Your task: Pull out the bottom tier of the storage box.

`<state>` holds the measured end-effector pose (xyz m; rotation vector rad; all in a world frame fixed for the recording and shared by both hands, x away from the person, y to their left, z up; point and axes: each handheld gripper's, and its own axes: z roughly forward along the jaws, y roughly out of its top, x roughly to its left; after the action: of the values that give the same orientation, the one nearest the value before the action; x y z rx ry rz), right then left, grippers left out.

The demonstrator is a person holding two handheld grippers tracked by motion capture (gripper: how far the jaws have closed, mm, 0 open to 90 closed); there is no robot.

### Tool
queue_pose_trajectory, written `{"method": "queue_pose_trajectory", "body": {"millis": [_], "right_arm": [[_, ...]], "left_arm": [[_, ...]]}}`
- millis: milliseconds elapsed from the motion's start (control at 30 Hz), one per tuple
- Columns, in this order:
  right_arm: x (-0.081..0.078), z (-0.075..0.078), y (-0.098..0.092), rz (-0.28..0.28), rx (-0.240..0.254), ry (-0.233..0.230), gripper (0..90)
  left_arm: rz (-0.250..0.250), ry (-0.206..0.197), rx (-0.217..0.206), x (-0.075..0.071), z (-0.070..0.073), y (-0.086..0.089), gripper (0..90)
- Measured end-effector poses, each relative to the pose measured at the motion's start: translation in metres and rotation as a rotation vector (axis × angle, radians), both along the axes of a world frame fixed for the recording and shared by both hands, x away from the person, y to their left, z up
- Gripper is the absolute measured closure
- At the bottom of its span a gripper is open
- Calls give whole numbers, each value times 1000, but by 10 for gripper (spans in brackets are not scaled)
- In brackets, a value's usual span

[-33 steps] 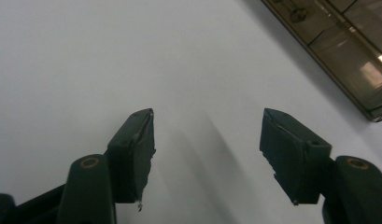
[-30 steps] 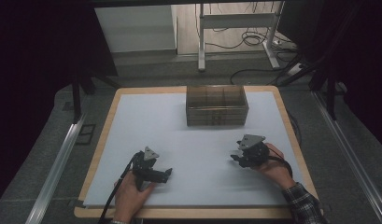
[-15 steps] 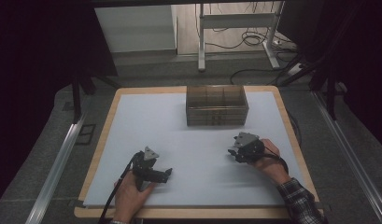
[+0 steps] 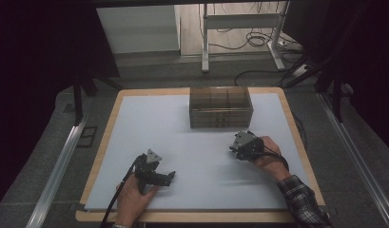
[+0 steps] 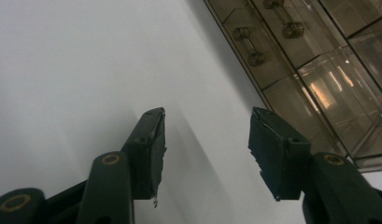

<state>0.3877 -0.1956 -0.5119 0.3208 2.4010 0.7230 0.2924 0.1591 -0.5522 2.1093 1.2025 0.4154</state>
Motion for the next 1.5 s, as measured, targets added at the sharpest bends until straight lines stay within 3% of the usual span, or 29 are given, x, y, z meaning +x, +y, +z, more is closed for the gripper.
{"method": "queue_pose_trajectory", "body": {"millis": [267, 633, 667, 900, 933, 1067, 1100, 1300, 1400, 1500], "right_arm": [[5, -4, 10, 3, -48, -88, 509], [9, -10, 18, 16, -118, -175, 549], [10, -11, 20, 19, -136, -201, 558], [12, -17, 25, 35, -190, -256, 573], [13, -18, 27, 38, -219, -278, 580], [14, -21, 32, 41, -248, -307, 592], [16, -22, 35, 49, -274, -334, 602], [19, -27, 44, 60, -346, -394, 622], [22, -32, 51, 56, -404, -454, 644], [24, -34, 54, 55, -436, -477, 655]], "left_arm": [[0, 0, 0, 0, 0, 0, 0], [0, 0, 0, 0, 0, 0, 0], [0, 0, 0, 0, 0, 0, 0], [0, -1, -1, 0, 0, 0, 0], [0, -1, -1, 0, 0, 0, 0], [0, -1, -1, 0, 0, 0, 0], [0, -1, -1, 0, 0, 0, 0], [0, -1, -1, 0, 0, 0, 0], [0, -1, -2, 0, 0, 0, 0], [0, -1, -2, 0, 0, 0, 0]]}}
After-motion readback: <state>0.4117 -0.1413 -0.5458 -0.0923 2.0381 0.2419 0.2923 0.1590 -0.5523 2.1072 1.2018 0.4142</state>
